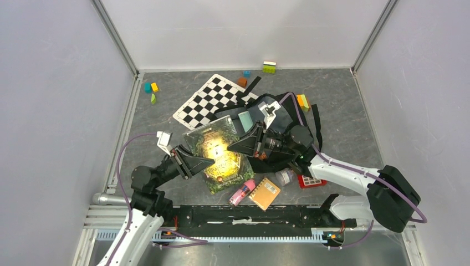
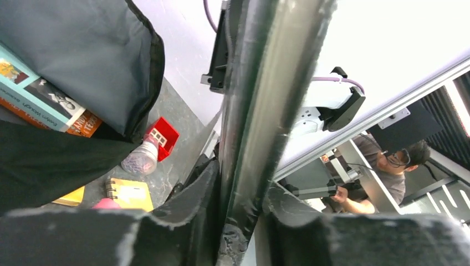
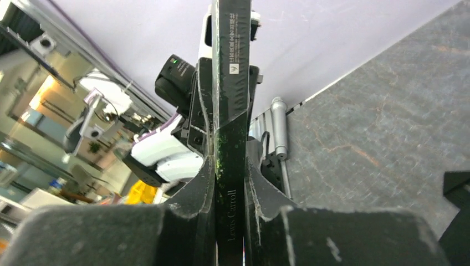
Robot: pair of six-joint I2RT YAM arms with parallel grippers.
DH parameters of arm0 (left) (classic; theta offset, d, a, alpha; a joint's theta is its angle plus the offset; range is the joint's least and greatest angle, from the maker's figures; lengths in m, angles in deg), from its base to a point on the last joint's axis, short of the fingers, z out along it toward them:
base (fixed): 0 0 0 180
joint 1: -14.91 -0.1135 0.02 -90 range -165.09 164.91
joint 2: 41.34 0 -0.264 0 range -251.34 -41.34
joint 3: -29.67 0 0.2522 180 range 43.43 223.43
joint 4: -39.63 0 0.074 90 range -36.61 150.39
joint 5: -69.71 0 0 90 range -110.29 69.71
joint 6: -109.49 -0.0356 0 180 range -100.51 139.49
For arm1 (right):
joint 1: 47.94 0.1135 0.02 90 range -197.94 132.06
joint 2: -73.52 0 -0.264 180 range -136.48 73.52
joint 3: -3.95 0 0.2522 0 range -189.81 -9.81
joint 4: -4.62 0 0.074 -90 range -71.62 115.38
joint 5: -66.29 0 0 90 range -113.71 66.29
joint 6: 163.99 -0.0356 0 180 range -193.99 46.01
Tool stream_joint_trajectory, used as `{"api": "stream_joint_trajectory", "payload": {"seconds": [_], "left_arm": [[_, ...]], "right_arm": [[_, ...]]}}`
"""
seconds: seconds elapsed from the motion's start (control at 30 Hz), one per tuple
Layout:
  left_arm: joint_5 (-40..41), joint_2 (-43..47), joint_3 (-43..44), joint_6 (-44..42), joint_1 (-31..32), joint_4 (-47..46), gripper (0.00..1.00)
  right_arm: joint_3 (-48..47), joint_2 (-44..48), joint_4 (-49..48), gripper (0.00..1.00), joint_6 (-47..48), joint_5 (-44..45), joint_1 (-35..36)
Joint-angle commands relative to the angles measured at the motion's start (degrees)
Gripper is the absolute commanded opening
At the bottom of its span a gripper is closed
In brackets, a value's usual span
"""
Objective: Pack the student bag
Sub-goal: Pick up the book from the center of the board.
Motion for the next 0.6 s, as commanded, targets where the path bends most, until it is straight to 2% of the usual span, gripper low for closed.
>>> {"api": "stream_joint_trajectory", "payload": {"seconds": [0.0,0.03,0.07,0.1,0.17,0.3,0.47,0.57], "left_arm": [[0.23,1.54,2.54,1.78,0.07,-2.62,0.20],[0.71,1.74,2.80,1.67,0.02,-2.12,0.14],[1.07,1.93,3.23,1.35,0.06,-1.51,0.10],[1.40,1.92,3.65,0.92,0.07,-0.41,0.07],[3.04,2.07,5.06,-1.22,0.02,4.06,0.03],[8.22,1.12,8.83,-7.88,0.02,16.74,0.02],[15.49,-2.41,13.75,-16.47,0.06,31.17,0.02],[16.97,-6.06,15.18,-18.90,0.07,34.47,0.02]], "right_arm": [[-4.10,2.24,4.45,0.19,5.13,4.04,0.18],[-4.98,3.10,10.20,0.46,8.78,5.61,0.24],[-5.97,4.44,15.34,0.67,12.78,7.29,0.23],[-7.39,5.53,21.78,0.80,16.38,9.68,0.21],[-11.56,8.22,35.01,0.95,25.85,15.70,0.06],[-23.40,11.41,61.67,0.98,40.28,34.35,-0.20],[-30.89,12.23,76.89,0.98,44.82,60.09,-0.87],[-32.56,10.31,82.14,0.98,45.83,68.02,-2.16]]}}
